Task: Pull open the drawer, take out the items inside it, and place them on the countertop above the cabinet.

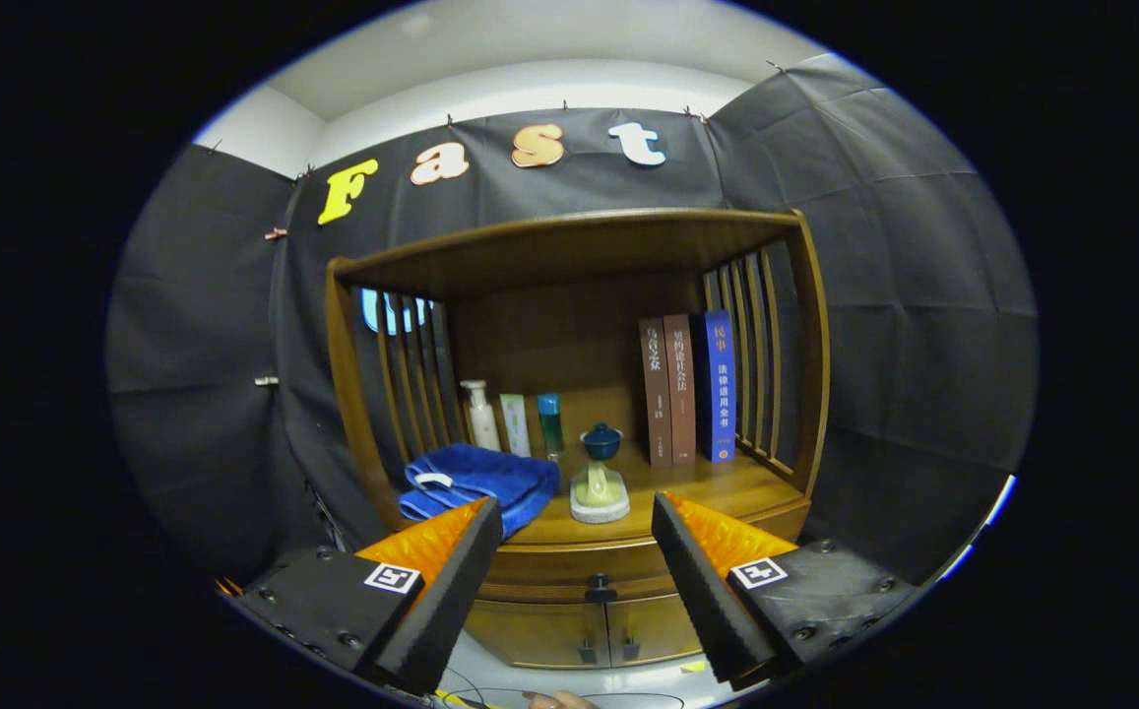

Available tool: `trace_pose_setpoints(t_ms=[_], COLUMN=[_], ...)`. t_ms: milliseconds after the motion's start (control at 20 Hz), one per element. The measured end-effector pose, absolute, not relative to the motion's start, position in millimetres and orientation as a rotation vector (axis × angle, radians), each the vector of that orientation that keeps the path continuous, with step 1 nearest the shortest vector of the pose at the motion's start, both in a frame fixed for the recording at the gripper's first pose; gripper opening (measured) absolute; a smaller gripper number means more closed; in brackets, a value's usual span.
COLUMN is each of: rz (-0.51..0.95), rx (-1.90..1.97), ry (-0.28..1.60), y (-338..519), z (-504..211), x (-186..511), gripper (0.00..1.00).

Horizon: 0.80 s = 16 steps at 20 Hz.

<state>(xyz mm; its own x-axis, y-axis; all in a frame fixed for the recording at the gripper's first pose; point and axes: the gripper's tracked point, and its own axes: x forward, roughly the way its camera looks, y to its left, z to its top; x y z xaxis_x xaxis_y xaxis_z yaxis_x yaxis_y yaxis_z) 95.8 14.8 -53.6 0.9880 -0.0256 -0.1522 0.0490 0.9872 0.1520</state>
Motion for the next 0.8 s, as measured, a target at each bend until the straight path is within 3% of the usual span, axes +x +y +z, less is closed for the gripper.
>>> trace_pose_setpoints(t_ms=[350,800], rz=[-0.026,-0.005], rx=[0.088,0.106], ry=[0.093,0.09], y=[14.2,9.7], z=[-7.3,-2.5], x=[58.7,54.4], gripper=[0.99,0.99])
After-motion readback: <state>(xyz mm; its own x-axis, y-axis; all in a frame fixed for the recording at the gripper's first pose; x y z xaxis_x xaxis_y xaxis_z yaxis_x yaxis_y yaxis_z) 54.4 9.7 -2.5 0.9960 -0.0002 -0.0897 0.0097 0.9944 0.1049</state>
